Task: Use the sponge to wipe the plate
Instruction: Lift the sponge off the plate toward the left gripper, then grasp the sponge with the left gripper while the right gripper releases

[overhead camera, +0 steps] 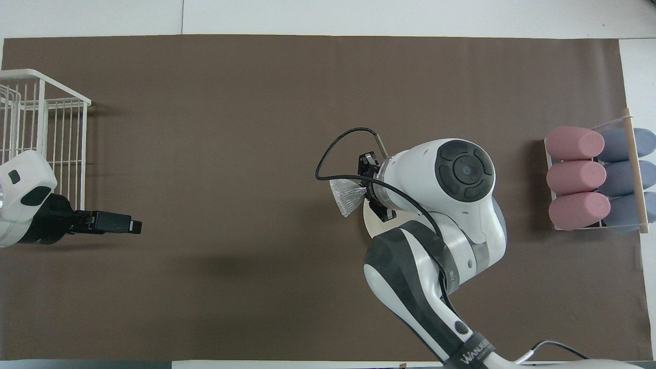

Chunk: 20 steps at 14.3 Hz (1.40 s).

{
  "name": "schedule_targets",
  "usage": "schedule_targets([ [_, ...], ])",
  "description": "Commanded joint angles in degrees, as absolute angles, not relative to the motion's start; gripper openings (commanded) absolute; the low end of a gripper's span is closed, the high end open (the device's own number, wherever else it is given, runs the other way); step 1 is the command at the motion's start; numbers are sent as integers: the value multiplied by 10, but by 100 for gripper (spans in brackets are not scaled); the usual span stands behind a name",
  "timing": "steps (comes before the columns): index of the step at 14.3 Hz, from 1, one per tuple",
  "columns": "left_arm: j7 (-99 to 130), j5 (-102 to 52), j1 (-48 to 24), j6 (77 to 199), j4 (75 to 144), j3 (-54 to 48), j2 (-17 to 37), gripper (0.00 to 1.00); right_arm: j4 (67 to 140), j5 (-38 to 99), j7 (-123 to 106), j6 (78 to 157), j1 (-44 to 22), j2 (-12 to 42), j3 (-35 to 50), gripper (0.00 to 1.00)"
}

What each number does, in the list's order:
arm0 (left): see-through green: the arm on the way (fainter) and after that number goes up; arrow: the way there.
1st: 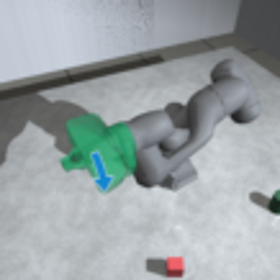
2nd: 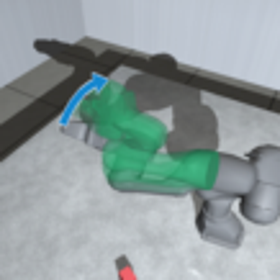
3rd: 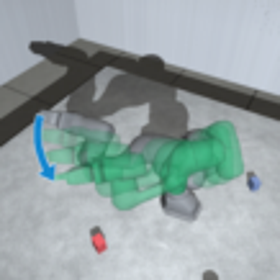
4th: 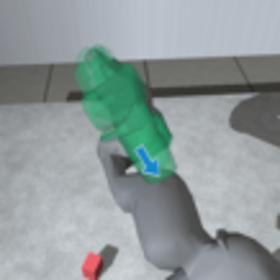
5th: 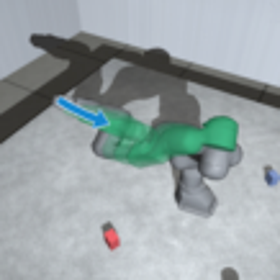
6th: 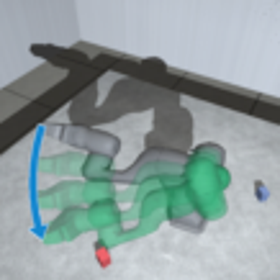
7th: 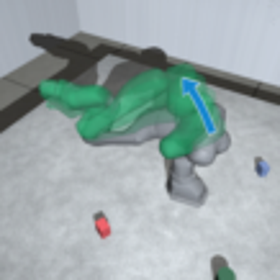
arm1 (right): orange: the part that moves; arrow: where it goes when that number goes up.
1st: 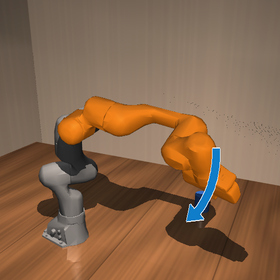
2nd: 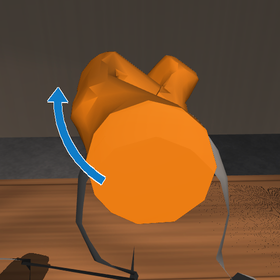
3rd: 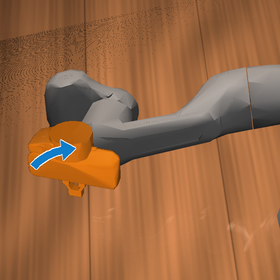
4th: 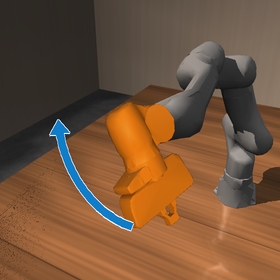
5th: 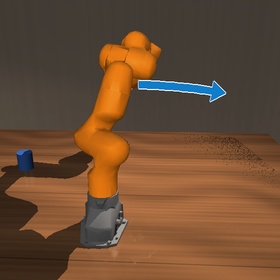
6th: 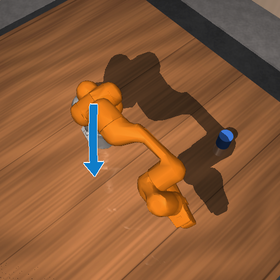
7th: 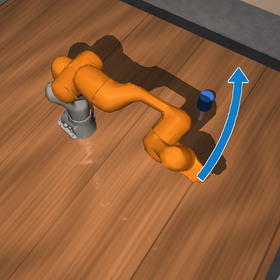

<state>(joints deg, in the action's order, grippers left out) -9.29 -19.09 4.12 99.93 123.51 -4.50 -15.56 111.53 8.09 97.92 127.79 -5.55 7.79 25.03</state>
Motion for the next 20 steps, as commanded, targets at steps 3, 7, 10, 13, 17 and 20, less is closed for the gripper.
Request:
schedule_targets([
  [3,-38,-210,30,992,1233,-43,-163,100,878,24,1135,1109,-127,168,250,0],
  [7,-23,-388,36,955,1237,-42,-168,100,821,-11,1227,1048,-164,165,254,0],
  [10,-19,-499,38,957,1254,-42,-178,100,820,-11,1281,1056,-183,165,254,0],
  [13,-18,-620,52,965,1290,-39,-178,100,827,-11,1281,1060,-185,167,254,0],
  [17,-73,-742,12,997,1310,-40,-140,100,831,-12,1281,1064,-185,166,254,0],
  [20,-90,-794,-32,1008,1310,-40,-109,100,831,-12,1281,1065,-185,167,254,0],
])
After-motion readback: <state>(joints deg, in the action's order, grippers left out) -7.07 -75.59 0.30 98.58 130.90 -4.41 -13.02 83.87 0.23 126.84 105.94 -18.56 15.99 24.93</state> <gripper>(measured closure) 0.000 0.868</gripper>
